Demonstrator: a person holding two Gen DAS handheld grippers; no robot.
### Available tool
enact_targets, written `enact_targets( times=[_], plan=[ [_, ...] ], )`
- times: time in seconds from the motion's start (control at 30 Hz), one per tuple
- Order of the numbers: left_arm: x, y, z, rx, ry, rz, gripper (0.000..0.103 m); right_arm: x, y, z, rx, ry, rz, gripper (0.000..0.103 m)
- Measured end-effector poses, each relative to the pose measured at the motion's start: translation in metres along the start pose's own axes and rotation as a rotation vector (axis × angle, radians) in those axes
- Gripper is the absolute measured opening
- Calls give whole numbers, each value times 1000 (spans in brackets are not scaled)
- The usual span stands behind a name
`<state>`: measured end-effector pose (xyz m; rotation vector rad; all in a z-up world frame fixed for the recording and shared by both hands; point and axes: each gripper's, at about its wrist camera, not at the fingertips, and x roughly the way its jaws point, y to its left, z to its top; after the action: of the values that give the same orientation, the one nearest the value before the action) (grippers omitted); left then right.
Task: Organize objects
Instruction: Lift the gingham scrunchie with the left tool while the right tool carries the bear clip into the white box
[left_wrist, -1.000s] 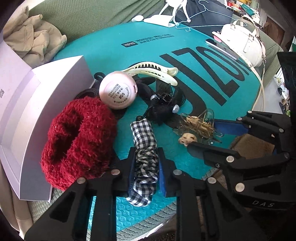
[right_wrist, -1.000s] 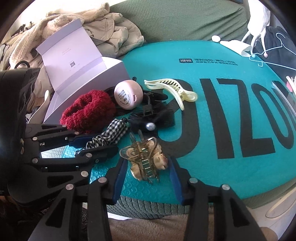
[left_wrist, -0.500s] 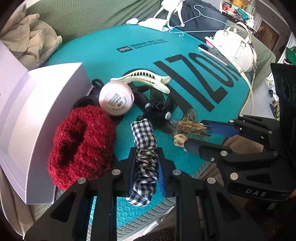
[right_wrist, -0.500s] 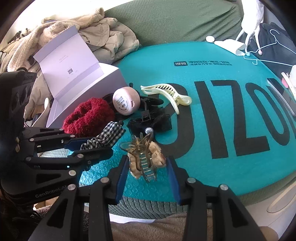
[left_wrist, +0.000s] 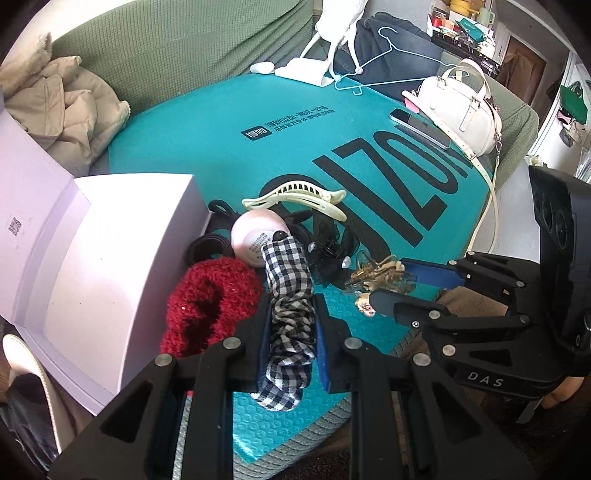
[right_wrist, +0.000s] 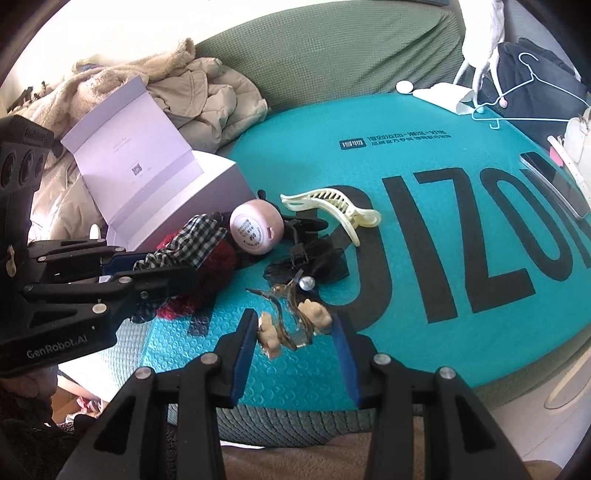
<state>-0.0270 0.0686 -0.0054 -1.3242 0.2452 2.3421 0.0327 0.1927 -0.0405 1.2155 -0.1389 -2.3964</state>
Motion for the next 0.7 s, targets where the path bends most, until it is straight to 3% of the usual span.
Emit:
enact_targets(
  times=[0.37, 0.7],
  plan=[
    [-36, 32, 11, 59, -46, -5, 19, -14, 25, 11, 36, -111, -26, 42],
    [-57, 87, 19, -22, -68, -5, 19, -19, 69, 48, -68, -114, -30, 42]
  ],
)
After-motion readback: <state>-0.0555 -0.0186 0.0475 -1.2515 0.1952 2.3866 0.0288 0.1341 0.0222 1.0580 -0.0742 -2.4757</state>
